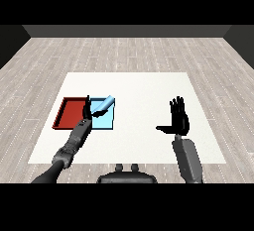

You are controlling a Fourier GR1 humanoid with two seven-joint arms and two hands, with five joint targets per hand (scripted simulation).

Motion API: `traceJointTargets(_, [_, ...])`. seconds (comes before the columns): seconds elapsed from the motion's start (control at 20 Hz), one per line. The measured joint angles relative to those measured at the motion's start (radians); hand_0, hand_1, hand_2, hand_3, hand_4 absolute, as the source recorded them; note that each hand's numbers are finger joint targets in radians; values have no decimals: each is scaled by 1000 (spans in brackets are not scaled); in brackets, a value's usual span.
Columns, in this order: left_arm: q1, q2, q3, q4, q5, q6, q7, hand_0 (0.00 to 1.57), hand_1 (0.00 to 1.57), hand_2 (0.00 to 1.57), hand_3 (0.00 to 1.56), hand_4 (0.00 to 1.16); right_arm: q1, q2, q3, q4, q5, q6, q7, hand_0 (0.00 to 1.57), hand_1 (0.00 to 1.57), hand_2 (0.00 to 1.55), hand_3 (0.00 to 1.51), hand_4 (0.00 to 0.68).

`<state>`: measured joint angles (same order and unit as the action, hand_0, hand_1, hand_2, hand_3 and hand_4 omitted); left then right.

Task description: Pick the blue can and put it in the blue box

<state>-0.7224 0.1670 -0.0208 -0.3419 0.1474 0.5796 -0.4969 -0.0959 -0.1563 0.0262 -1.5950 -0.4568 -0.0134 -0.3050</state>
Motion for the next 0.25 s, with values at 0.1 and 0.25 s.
traceJointTargets(0.1, [24,4,3,-83,14,-52,-77,0,0,0,0,0,-8,-1,3,-4,7,-10,12,0,0,0,0,0])
traceJointTargets(0.25, [93,-14,-5,-215,34,-127,-182,0,0,0,0,0,13,-20,5,-15,15,-1,23,0,0,0,0,0])
